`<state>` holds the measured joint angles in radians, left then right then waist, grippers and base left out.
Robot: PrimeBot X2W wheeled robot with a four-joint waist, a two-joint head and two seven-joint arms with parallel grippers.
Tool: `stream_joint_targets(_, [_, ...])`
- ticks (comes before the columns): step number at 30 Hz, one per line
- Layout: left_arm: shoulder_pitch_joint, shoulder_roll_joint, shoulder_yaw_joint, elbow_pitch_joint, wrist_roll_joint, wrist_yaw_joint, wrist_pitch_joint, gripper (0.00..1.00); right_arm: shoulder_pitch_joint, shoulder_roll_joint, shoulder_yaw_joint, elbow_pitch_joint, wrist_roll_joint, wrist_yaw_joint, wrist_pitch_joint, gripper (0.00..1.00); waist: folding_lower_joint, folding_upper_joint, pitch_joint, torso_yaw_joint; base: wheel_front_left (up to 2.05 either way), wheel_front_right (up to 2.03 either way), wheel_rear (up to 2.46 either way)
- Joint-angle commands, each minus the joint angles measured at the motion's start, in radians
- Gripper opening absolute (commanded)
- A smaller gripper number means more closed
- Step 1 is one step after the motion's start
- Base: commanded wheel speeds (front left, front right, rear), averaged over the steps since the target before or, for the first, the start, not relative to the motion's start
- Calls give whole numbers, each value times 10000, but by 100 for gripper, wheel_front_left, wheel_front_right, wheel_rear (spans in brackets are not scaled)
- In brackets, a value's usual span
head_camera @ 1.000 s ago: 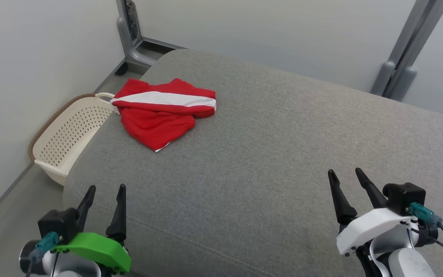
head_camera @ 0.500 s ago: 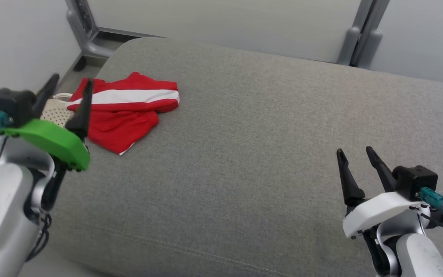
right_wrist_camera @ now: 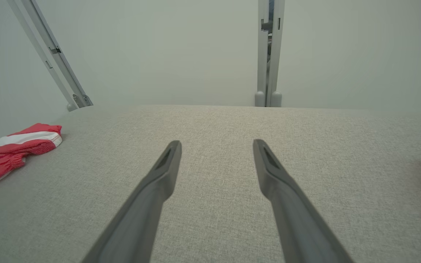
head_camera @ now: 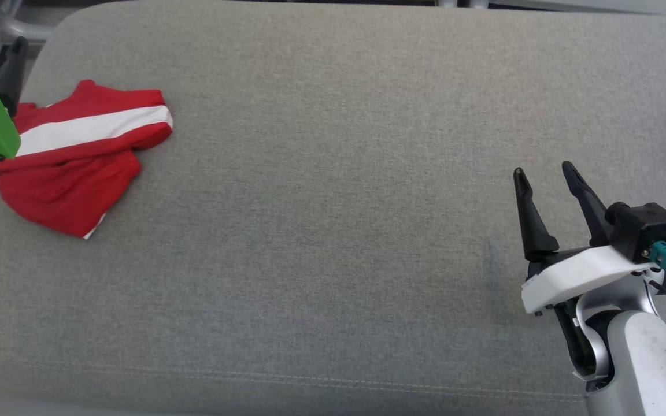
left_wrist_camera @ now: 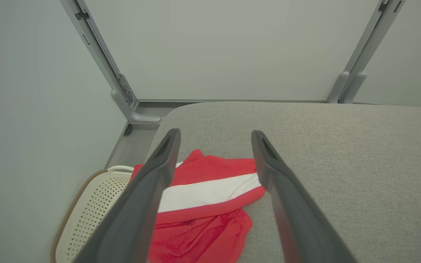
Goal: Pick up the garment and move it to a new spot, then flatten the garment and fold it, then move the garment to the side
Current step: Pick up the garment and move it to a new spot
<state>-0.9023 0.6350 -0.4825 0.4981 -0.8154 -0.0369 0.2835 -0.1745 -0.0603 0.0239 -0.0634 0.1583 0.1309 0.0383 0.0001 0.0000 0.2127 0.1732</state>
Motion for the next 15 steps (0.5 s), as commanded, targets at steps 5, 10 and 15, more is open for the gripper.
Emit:
stream_joint_targets(5, [-757,0,-58,855,-187,-256,532,100,-357,-130,-95,-311,-74,-4,-27,100,-1,0,1984,-1461,0,0,0])
stream_joint_targets(10, [-1092,11,-80,1403,-309,-390,761,100,-467,-186,-169,-509,-120,-4,-29,100,-1,0,2653,-1636,0,0,0])
stream_joint_targets(15, [-1185,-25,-156,1798,-480,-511,1154,100,-557,-216,-192,-591,-161,-4,-41,100,-1,0,3073,-1640,0,0,0])
